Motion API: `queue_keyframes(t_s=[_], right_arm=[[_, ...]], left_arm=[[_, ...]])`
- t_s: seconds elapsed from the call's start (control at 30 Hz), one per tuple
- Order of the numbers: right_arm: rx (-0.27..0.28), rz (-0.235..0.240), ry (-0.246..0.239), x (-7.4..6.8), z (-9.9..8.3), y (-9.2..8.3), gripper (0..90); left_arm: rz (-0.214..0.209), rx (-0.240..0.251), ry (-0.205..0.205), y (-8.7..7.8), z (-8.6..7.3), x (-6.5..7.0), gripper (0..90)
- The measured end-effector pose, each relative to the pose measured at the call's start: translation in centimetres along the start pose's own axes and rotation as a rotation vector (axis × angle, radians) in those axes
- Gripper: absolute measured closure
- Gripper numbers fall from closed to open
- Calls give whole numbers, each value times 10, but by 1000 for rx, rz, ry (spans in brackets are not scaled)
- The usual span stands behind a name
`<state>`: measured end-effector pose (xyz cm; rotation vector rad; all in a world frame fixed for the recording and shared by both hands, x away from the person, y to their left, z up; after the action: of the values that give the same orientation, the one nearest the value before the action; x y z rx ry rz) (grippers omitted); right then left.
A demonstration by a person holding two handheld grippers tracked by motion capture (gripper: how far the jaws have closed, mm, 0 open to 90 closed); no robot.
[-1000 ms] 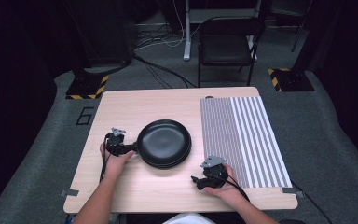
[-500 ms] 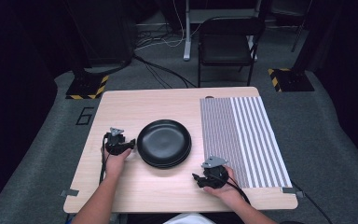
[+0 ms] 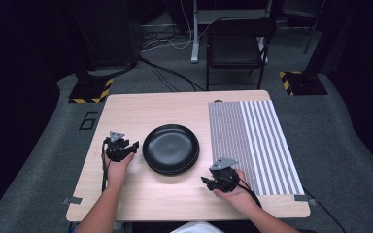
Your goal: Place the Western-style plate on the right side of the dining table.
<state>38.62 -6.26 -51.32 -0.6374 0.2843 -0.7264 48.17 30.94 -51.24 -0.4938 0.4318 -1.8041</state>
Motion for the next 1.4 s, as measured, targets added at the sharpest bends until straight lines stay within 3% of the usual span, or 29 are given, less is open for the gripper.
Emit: queue_keyframes(t_s=[0.17,0.3,0.43,0.63,0.9,1.1,1.2,1.27,1.4], right_arm=[[15,15,8,6,6,-2,585],[19,37,13,10,11,-1,570],[50,22,41,15,14,1,533],[45,-2,137,26,22,4,525],[71,-56,121,33,35,2,525],[92,-14,123,40,44,-1,565],[102,-5,145,44,47,-2,581],[119,-7,157,46,48,-1,583],[128,-12,168,49,50,2,583]], left_arm=[[-6,14,16,-2,2,2,542],[-14,8,20,-4,3,3,545],[-23,10,12,-7,5,4,548],[-69,8,-8,-11,7,7,565],[-91,-7,31,-13,9,16,534],[-74,-10,70,-15,11,21,526],[-90,-11,73,-14,11,22,530],[-94,-13,68,-15,11,22,523],[-132,-35,13,-16,11,23,533]])
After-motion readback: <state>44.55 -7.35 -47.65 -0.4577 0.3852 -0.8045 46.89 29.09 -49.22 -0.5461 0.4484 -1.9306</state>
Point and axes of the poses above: each handheld gripper's, and its own axes: y roughly forward along the jaws, z roughly out of its top, x roughly to its right, the point moved 2 cm from there along y, roughly forward along the jaws, and after that the axes turned 3 degrees about x, right-handed, at the moved point
